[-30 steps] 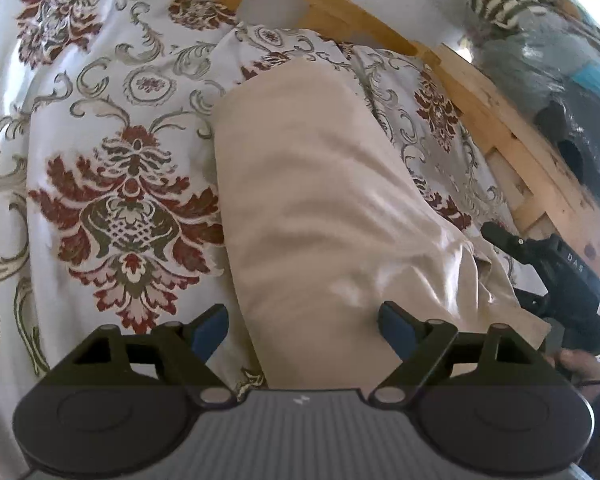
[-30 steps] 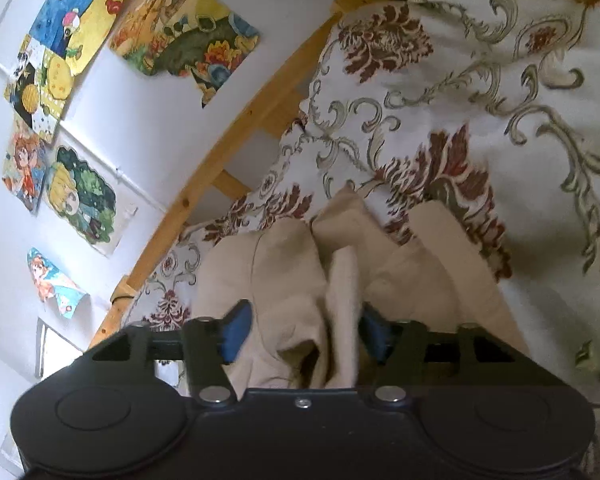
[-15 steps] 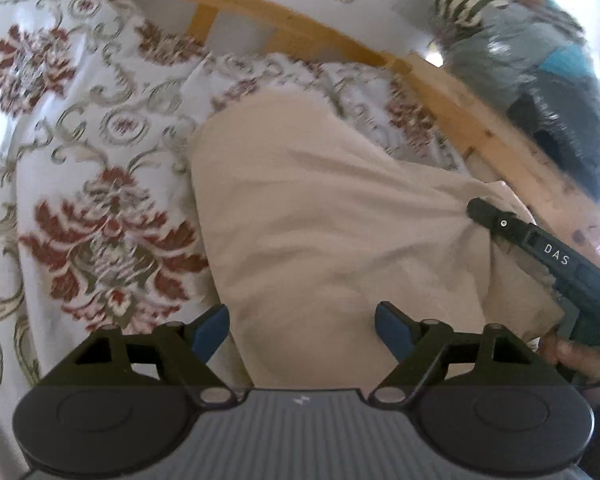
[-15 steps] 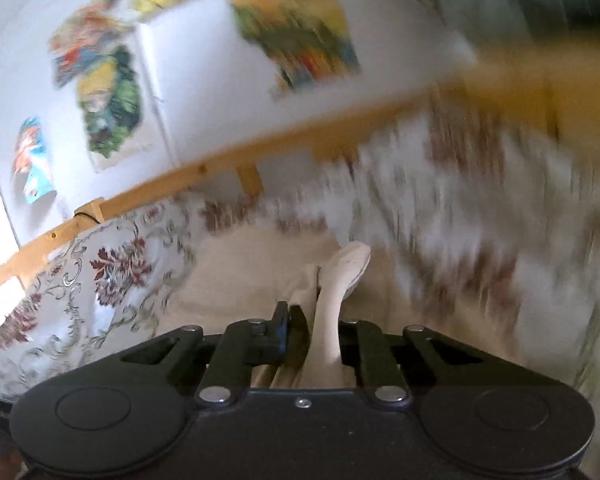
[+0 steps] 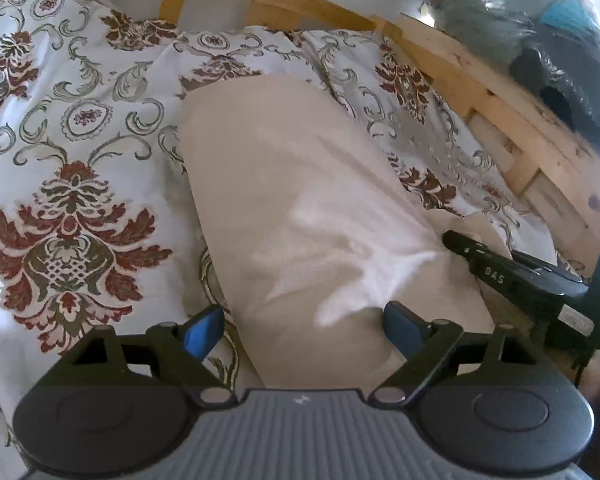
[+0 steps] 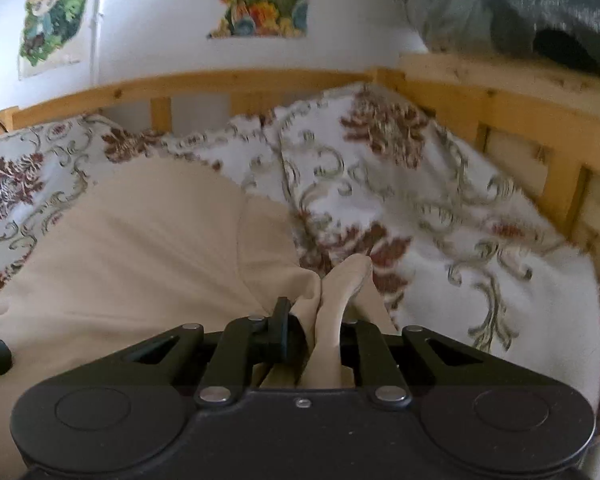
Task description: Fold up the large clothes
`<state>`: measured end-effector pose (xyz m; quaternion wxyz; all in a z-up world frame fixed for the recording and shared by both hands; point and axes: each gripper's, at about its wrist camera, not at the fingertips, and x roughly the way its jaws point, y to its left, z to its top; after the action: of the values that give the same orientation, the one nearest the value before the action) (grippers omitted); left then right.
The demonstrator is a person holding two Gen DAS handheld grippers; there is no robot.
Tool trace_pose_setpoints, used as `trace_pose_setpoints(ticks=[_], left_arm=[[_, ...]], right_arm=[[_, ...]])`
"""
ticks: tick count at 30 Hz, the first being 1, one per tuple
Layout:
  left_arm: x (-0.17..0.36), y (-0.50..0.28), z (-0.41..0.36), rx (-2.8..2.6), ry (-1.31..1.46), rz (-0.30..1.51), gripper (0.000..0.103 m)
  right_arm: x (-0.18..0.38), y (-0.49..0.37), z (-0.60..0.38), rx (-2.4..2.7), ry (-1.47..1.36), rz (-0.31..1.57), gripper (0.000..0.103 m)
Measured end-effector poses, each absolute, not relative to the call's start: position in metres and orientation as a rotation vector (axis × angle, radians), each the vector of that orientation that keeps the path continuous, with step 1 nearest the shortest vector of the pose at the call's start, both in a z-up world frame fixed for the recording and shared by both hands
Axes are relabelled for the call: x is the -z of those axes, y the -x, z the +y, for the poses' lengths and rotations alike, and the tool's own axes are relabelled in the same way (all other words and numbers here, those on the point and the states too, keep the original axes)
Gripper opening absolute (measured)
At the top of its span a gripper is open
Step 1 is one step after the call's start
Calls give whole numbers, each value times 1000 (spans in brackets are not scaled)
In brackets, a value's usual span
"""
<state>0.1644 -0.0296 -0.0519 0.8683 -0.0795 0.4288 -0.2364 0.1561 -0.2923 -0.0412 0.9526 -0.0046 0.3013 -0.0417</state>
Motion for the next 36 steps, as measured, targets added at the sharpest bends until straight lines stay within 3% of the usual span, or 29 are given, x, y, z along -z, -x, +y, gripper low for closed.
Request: trace_pose_setpoints(ticks=[8,12,14,16,18,22,28,36], left_arm=[[60,-168,-28,483,167,916,93],[63,-171,-23,482,180,926,94],[65,-172,-19,482,191,931,95],[67,-174,-16,488,205,937,95],[69,-176,-14,498,216,943,95],[73,-179,-13,515,222,942,96],[79,-183,-11,534,245,948,97],[85,-186,-7,539,271,954,98]], right_arm=[[58,-158,-297,81,-48,640,20],[54,-154,-299,82,-76,615,28],[49,-152,-301,89,-101,605,40],[38,-144,-304,115,-105,574,63],[24,-135,-306,149,-77,518,76],[-11,-132,-299,210,63,395,94],[-26,-207,-257,-152,167,427,97],[22,-301,-214,-300,276,556,96]])
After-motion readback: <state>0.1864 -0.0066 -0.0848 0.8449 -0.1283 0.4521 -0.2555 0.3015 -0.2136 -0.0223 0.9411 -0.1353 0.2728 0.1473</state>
